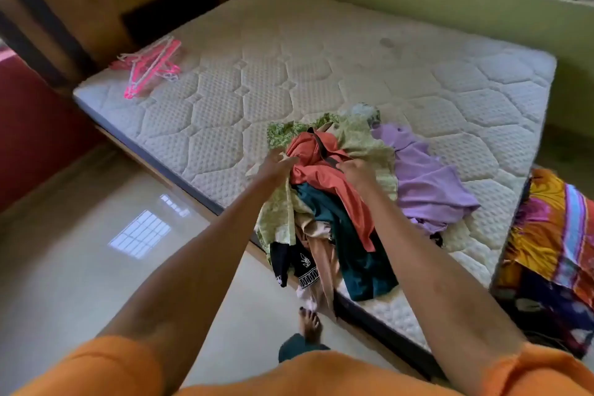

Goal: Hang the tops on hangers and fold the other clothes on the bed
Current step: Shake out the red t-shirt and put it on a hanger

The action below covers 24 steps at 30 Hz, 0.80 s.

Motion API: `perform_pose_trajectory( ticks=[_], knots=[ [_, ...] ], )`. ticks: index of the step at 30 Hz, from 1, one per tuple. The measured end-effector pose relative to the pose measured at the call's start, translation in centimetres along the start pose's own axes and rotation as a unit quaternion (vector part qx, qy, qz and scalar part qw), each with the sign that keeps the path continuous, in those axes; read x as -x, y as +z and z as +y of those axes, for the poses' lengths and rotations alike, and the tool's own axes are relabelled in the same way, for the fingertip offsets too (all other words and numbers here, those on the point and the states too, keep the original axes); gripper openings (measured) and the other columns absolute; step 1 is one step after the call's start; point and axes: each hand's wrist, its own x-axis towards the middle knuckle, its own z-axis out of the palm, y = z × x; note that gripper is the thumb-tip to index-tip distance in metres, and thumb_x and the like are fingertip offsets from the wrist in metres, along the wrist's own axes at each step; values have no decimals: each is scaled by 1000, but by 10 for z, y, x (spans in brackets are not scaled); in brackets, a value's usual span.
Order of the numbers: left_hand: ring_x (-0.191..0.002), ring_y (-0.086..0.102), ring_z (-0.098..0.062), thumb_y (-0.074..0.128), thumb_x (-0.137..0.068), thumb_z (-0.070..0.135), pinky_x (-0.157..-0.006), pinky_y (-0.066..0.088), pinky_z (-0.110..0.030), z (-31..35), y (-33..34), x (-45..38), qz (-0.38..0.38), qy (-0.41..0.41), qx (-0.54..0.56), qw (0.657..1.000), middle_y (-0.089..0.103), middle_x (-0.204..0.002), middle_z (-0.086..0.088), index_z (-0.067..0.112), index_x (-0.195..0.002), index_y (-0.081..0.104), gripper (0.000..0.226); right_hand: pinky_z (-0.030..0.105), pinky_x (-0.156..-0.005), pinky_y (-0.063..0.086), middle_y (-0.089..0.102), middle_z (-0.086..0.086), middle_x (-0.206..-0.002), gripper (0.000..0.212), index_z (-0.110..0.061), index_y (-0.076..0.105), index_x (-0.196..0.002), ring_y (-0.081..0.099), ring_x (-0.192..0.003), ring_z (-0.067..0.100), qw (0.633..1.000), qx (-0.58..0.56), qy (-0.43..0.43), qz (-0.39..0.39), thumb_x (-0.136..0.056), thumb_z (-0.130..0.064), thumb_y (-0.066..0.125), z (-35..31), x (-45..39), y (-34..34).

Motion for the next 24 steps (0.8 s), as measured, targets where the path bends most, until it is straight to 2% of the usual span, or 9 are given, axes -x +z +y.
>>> perform_pose_trajectory(
  ticks=[3, 6, 8, 10, 14, 16, 20, 22, 24],
  knots=[
    [-125, 48, -30, 62, -89, 21, -101, 42, -38, 13, 12, -41, -18, -6, -53, 998, 45, -141, -15, 9, -142, 35, 61, 32, -82, 43, 57, 8, -99, 35, -6, 58, -100, 56, -98, 24, 997, 76, 27, 0, -87, -39, 61, 8, -32, 2],
    [-125, 47, -30, 60, -89, 23, -102, 42, -40, 17, 24, -74, -33, -22, -73, 997, 44, -141, -15, 9, -143, 34, 61, 41, -97, 41, 51, 15, -130, 60, -5, 38, -133, 50, -119, 33, 978, 201, 52, -8, -83, -31, 58, 25, -60, 9],
    [-119, 50, -27, 58, -91, 21, -92, 47, -33, 18, 32, -89, -45, -18, -72, 996, 42, -143, -14, 10, -143, 34, 59, 42, -100, 39, 46, 20, -135, 66, -6, 30, -139, 45, -124, 37, 965, 252, 68, -26, -84, -28, 57, 36, -74, 11],
    [-114, 53, -25, 56, -92, 21, -81, 44, -26, 15, 38, -102, -52, -16, -89, 995, 44, -142, -13, 11, -142, 36, 54, 41, -96, 41, 51, 21, -130, 55, -2, 35, -133, 50, -120, 38, 953, 291, 72, -29, -88, -27, 54, 47, -84, 12],
    [-119, 52, -27, 58, -91, 21, -84, 43, -28, 12, 41, -116, -64, -17, -121, 990, 47, -140, -12, 11, -140, 38, 54, 43, -99, 39, 59, 15, -120, 29, -7, 56, -115, 53, -115, 33, 932, 360, 44, 10, -91, -15, 44, 43, -94, 12],
    [-121, 50, -26, 61, -88, 22, -89, 43, -30, 20, 39, -118, -86, 9, -159, 983, 47, -139, -10, 12, -140, 38, 58, 41, -96, 39, 61, 12, -115, 27, -9, 59, -112, 55, -112, 32, 944, 328, 25, 26, -89, -14, 45, 15, -102, 7],
    [-108, 55, -22, 68, -82, 31, -84, 44, -29, 47, 43, -118, -146, 101, -256, 950, 56, -127, -7, 14, -132, 44, 58, 29, -76, 40, 61, 9, -92, 18, -1, 63, -98, 56, -89, 21, 992, 89, -61, 61, -89, -13, 53, -83, -116, -20],
    [-93, 60, -16, 70, -78, 33, -75, 48, -26, 70, 44, -119, -134, 119, -216, 960, 63, -108, 2, 20, -123, 49, 51, 32, -73, 40, 59, 9, -80, 9, 1, 62, -86, 54, -78, 19, 990, -7, -132, 43, -87, -6, 56, -135, -110, -35],
    [-83, 68, -18, 62, -81, 33, -72, 54, -29, 106, 41, -123, -68, 135, -134, 979, 68, -88, 4, 19, -110, 57, 33, 31, -73, 44, 59, 4, -78, 8, -4, 61, -88, 56, -77, 18, 980, -99, -172, 11, -87, -1, 54, -179, -97, -48]
  ],
)
